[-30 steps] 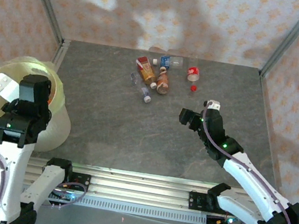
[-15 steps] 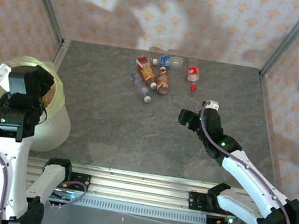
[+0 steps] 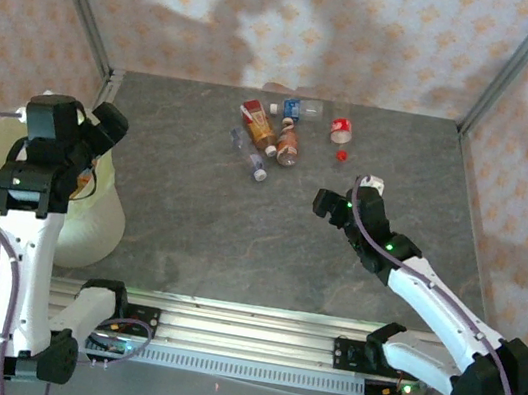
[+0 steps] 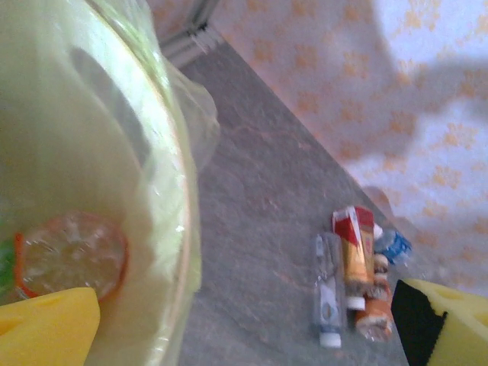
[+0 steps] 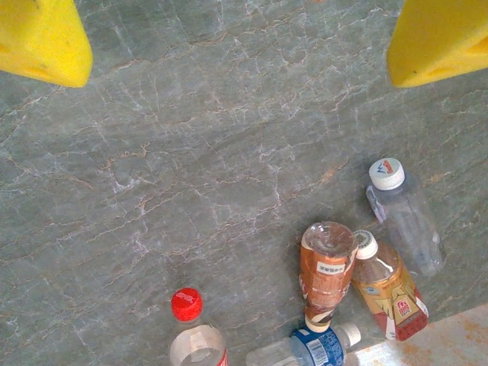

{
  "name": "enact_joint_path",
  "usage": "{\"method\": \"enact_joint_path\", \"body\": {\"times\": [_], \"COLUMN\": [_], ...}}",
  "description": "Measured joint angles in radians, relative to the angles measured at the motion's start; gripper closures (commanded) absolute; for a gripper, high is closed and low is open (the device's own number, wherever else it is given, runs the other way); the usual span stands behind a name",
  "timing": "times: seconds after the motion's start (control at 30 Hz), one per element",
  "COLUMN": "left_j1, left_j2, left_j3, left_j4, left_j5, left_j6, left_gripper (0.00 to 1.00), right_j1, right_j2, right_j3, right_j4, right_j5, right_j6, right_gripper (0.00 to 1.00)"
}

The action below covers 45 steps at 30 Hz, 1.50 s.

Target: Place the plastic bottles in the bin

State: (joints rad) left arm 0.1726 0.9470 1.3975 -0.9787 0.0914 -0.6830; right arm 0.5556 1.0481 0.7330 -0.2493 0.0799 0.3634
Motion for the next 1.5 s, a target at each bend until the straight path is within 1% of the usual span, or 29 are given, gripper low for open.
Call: {"method": "enact_joint_path", "body": {"times": [0.07, 0.4, 0.47, 0.63, 0.77, 0.93, 1.03, 1.13, 1.2, 1.3, 1.33, 1.5], "left_j1": [0.0, 0.001, 0.001, -0.006, -0.113, -0.275, -0.385, -0.467, -0.507, -0.541, -0.547, -0.555], "left_j2": [0.013, 0.018, 0.018, 0.014, 0.009, 0.027, 0.072, 0.142, 0.196, 0.251, 0.259, 0.264], "left_j3": [0.0, -0.005, 0.016, 0.053, 0.053, 0.047, 0.046, 0.047, 0.047, 0.045, 0.042, -0.005], "left_j4": [0.0, -0.014, -0.013, 0.024, 0.071, 0.167, 0.237, 0.287, 0.304, 0.322, 0.331, 0.366], "left_j5": [0.014, 0.018, 0.049, 0.17, 0.216, 0.247, 0.251, 0.249, 0.247, 0.245, 0.245, 0.238], "left_j6": [0.0, 0.008, 0.012, 0.003, -0.003, -0.019, -0.022, -0.012, 0.001, 0.004, 0.004, 0.003], "left_gripper": [0.0, 0.0, 0.0, 0.0, 0.0, 0.0, 0.0, 0.0, 0.0, 0.0, 0.0, 0.0], "right_j1": [0.0, 0.0, 0.0, 0.0, -0.026, -0.094, -0.135, -0.167, -0.182, -0.186, -0.186, -0.186], "right_j2": [0.005, 0.04, 0.041, 0.041, 0.053, 0.092, 0.108, 0.142, 0.186, 0.27, 0.299, 0.483], "right_j3": [0.0, 0.0, 0.0, 0.0, 0.006, 0.052, 0.084, 0.123, 0.155, 0.208, 0.226, 0.368], "right_j4": [0.0, 0.001, 0.002, 0.006, 0.018, 0.018, 0.016, 0.012, 0.01, 0.005, 0.003, -0.035], "right_j5": [0.0, 0.0, 0.0, -0.003, -0.03, -0.085, -0.134, -0.183, -0.228, -0.301, -0.32, -0.396], "right_j6": [0.0, 0.0, 0.0, 0.004, 0.003, -0.001, -0.008, -0.015, -0.024, -0.039, -0.043, -0.045], "right_gripper": [0.01, 0.01, 0.01, 0.0, 0.01, 0.01, 0.01, 0.01, 0.01, 0.01, 0.0, 0.04]}}
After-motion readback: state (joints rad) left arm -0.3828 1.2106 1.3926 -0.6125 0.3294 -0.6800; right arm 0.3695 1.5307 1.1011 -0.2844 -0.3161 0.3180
